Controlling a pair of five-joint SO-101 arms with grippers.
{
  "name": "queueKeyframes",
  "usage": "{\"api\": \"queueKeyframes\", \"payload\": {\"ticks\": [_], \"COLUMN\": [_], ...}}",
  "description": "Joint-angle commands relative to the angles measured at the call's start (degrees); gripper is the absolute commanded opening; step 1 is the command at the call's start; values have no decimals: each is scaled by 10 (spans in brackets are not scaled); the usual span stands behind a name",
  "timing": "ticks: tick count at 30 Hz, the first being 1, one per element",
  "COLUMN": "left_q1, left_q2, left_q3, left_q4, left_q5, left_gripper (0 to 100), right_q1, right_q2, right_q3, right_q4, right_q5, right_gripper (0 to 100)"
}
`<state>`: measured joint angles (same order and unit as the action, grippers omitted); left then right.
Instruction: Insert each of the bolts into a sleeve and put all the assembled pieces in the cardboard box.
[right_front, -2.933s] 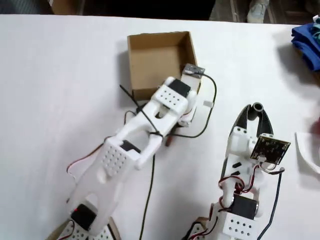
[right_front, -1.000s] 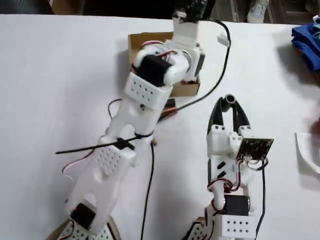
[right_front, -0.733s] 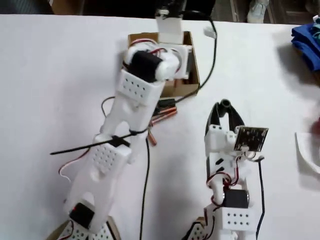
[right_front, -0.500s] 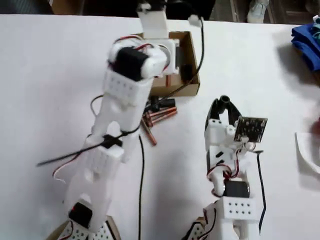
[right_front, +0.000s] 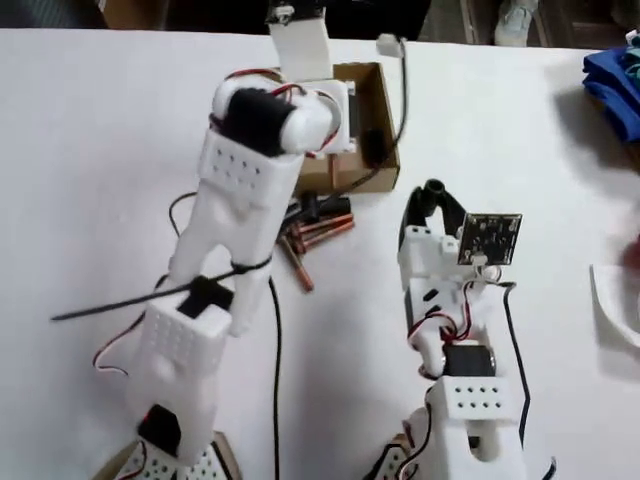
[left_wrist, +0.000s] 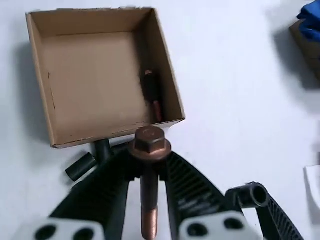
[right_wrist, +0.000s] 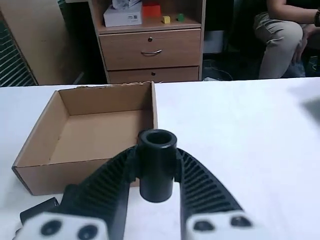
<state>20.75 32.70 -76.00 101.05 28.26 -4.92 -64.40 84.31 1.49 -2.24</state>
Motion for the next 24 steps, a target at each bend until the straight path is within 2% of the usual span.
{"api": "queueKeyframes", "payload": {"ticks": [1,6,15,18,24], "left_q1": [-4,11,40,46,36], "left_q2": [3,10,-15,-62,-241], "left_q3": [-78,-187,-153,-94,160], "left_q4": [12,15,16,16,10], "left_q5": [5,4,7,7,25], "left_gripper": [24,24,23,23,24], "right_q1": [-6,-6,-7,-7,-40], "right_q2": [2,7,7,7,8], "right_q3": [-36,-35,-35,-34,-33], "right_q4": [-16,-16,-16,-16,-16], "right_q5": [-4,-4,-4,-4,-4], "right_gripper": [19,19,19,19,19]}}
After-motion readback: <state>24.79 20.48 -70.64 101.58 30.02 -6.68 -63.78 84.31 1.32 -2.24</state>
